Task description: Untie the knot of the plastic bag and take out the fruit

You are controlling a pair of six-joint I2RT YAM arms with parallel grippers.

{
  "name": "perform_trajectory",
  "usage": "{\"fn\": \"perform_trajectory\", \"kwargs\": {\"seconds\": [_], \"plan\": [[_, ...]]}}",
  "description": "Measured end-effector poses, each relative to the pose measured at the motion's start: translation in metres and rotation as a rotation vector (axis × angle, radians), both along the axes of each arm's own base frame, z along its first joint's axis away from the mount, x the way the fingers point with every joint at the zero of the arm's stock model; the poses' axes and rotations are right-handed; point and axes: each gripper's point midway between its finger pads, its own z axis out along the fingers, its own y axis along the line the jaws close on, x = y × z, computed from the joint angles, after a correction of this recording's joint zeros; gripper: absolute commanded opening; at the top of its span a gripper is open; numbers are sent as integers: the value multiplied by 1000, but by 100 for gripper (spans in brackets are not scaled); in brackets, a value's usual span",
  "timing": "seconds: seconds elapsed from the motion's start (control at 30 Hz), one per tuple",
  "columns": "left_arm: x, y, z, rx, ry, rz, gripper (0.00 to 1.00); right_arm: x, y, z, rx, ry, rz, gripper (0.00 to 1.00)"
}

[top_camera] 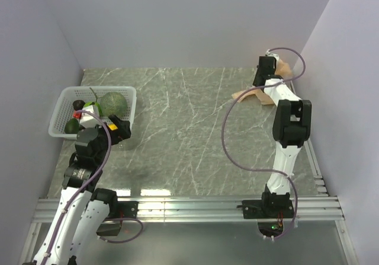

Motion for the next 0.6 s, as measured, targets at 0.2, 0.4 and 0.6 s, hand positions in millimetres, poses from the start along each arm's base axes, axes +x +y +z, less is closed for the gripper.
{"fn": "perform_trajectory", "kwargs": {"seconds": [0.2, 0.4, 0.6], "plan": [[-3, -8, 9, -18, -37, -48, 98, -54, 103, 59, -4, -31, 293, 0], [-3, -19, 5, -35, -17, -106, 99, -128, 250, 112, 4, -130, 730, 0], [5, -44, -15, -112, 95, -198, 99, -218, 313, 92, 107, -122, 997, 0]]}}
